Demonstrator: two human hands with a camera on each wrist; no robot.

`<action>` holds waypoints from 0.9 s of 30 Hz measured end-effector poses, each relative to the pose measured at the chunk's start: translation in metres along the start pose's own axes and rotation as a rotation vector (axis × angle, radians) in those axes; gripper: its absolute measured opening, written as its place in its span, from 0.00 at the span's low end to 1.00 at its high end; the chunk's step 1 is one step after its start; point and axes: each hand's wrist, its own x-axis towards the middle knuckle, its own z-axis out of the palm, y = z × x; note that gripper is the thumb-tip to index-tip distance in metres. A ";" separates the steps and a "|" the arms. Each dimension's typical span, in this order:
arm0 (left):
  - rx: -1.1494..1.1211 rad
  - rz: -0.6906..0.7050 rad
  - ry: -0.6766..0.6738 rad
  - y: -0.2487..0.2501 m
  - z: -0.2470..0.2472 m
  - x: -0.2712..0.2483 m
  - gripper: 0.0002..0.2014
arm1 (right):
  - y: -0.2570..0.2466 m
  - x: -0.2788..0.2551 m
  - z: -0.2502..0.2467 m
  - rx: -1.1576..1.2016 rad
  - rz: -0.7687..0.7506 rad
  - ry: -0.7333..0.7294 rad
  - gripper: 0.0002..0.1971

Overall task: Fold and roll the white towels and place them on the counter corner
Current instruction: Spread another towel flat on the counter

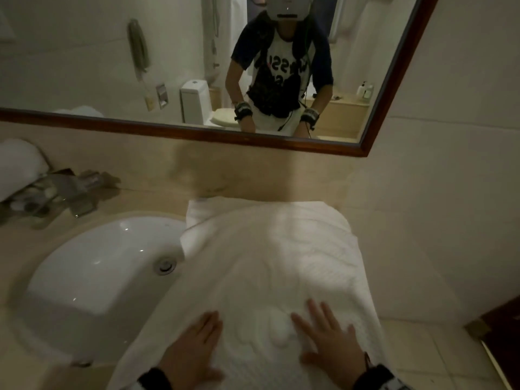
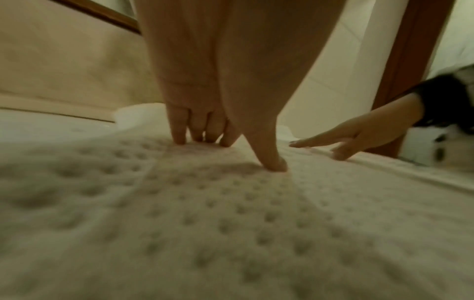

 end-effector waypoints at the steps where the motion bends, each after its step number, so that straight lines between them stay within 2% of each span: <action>1: -0.001 -0.041 -0.069 0.007 -0.012 -0.004 0.52 | -0.003 -0.005 -0.008 0.094 0.022 -0.055 0.41; 2: -0.036 -0.062 -0.154 0.014 -0.031 -0.005 0.55 | -0.008 -0.007 -0.013 0.146 0.046 -0.079 0.38; 3: -0.118 -0.065 -0.148 0.017 -0.038 -0.004 0.53 | -0.013 -0.008 -0.012 0.176 0.060 -0.072 0.36; 5: -0.144 -0.078 -0.169 0.019 -0.040 0.004 0.46 | -0.021 -0.007 -0.008 0.216 0.103 -0.077 0.33; 9: -0.043 -0.109 -0.198 0.012 -0.038 0.023 0.44 | -0.015 0.005 -0.004 0.177 0.105 -0.022 0.32; 16: 0.068 -0.131 -0.224 -0.004 -0.060 0.078 0.42 | 0.009 0.064 -0.042 0.147 0.079 -0.034 0.32; 19: 0.211 -0.178 -0.144 -0.007 -0.071 0.094 0.38 | 0.014 0.084 -0.056 0.170 0.078 -0.030 0.33; 21: 0.228 -0.167 -0.045 0.001 -0.072 0.085 0.35 | 0.014 0.074 -0.055 0.133 0.065 -0.006 0.35; 24: 0.161 0.001 0.113 0.012 -0.049 0.036 0.29 | 0.012 0.021 -0.030 0.112 -0.065 0.013 0.36; 25: 0.107 0.025 0.104 0.017 -0.042 0.014 0.27 | 0.012 -0.001 -0.020 0.119 -0.095 -0.017 0.37; 26: 0.086 0.029 0.078 0.019 -0.034 -0.008 0.30 | 0.012 -0.020 -0.010 0.120 -0.101 -0.055 0.37; 27: 0.084 0.035 0.044 0.021 -0.024 -0.025 0.37 | 0.012 -0.033 0.000 0.107 -0.091 -0.087 0.38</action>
